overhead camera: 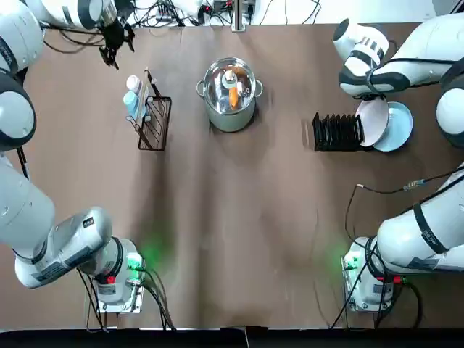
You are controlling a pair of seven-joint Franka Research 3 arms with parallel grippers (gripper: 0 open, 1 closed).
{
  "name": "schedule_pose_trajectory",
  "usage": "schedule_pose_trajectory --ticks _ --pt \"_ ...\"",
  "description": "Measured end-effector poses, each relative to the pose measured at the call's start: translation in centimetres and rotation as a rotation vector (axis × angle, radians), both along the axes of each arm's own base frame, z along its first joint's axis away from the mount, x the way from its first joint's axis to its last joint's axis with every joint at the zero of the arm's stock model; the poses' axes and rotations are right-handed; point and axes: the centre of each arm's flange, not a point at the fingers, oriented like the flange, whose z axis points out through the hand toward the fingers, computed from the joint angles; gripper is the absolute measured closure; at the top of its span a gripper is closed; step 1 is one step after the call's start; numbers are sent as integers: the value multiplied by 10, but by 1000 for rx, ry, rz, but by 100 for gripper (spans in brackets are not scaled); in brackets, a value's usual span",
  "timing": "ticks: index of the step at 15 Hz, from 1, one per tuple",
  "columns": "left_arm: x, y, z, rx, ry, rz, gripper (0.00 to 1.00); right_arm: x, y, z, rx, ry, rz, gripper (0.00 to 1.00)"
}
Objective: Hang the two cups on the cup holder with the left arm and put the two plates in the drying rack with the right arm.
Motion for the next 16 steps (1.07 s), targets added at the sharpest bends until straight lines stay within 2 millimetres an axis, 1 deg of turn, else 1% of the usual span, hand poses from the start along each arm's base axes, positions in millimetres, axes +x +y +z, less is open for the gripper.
schedule_pose_trajectory --ticks 2,4,5,6,7,8,9,11,13,14,15,16 --pt "2 -2 32 13 32 -157 1 0 0 -2 -2 5 -1 96" --pt "2 -2 58 19 70 -359 1 0 0 -2 -3 4 -1 92" --pt "1 -1 66 21 83 -455 1 0 0 -2 -3 3 -1 78" --pt "1 0 71 28 99 -557 0 0 0 -2 -3 -1 -2 69" --pt "0 0 73 31 114 -652 0 2 0 0 -3 -8 -3 63" --pt "0 -1 76 31 120 -751 0 4 0 3 -3 -18 -7 63" --pt "-1 -7 81 35 118 -835 0 8 -1 7 -1 -32 -10 63" --pt "-5 -25 100 59 101 -896 0 19 0 19 17 -67 -26 63" --pt "-16 -38 130 16 44 -874 0 33 4 39 84 -108 -83 63" --pt "-25 -37 149 -10 13 -859 0 41 6 51 129 -125 -112 63" --pt "-36 -33 168 -25 -2 -852 0 50 6 65 187 -139 -144 63" --pt "-47 -29 184 -32 -5 -853 0 59 2 80 255 -150 -181 63"
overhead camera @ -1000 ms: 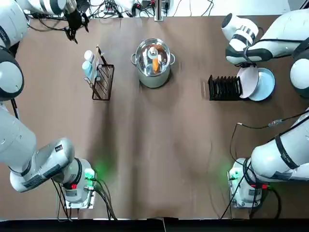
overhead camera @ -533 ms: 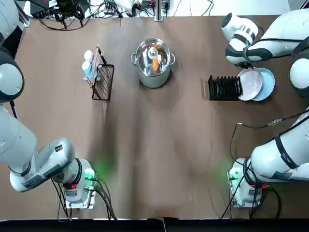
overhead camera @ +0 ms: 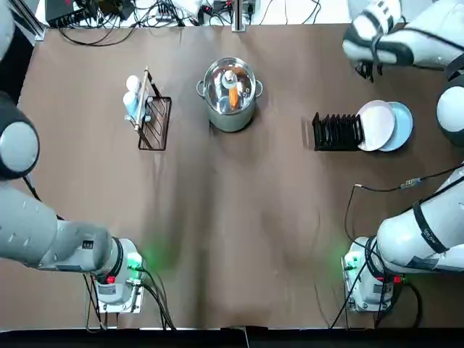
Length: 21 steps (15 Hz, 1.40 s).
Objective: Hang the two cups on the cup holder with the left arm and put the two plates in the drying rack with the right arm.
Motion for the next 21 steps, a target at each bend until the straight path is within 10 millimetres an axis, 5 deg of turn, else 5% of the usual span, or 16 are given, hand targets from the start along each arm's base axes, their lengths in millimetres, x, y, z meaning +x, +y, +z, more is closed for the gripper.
schedule_pose_trajectory --ticks 3,6,9,15,21 --pt "-23 5 23 2 11 -11 0 24 -27 49 235 -59 -119 63" --pt "-24 4 18 60 18 -33 0 38 -42 90 403 -129 -213 62" --pt "-24 -10 9 114 29 -108 0 36 -29 129 462 -104 -244 48" --pt "-24 -13 6 80 37 -110 0 17 -7 194 458 -164 -205 0" --pt "-22 -8 6 65 40 -102 0 -16 8 250 546 -182 -226 0"
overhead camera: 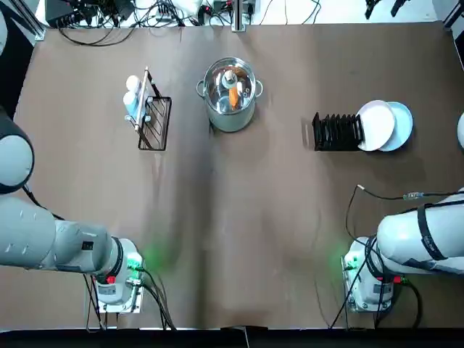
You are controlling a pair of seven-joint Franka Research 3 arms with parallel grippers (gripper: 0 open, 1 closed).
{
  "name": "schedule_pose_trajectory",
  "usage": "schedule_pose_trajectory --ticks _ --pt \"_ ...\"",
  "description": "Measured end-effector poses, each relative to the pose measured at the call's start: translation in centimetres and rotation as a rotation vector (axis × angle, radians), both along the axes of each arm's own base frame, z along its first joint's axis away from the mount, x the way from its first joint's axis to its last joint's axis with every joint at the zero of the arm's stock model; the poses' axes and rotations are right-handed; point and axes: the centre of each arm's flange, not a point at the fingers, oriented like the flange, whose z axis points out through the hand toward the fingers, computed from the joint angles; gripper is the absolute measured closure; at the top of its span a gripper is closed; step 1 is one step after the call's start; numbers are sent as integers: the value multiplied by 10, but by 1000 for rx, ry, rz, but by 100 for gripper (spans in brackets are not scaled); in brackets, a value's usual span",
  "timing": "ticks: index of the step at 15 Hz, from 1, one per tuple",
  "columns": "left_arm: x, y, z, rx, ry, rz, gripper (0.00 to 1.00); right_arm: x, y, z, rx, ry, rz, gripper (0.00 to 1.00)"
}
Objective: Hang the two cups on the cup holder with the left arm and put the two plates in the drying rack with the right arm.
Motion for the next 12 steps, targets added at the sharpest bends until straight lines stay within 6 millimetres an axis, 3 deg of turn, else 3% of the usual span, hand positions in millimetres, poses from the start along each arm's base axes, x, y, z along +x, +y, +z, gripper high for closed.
schedule_pose_trajectory --ticks 4,9,12 --pt "0 0 0 0 0 0 0 -29 -11 37 -7 -28 -27 0" --pt "0 0 0 0 0 0 0 -40 8 29 -5 -13 2 0" --pt "0 1 0 0 0 1 0 -44 -4 30 -3 -15 -16 0"
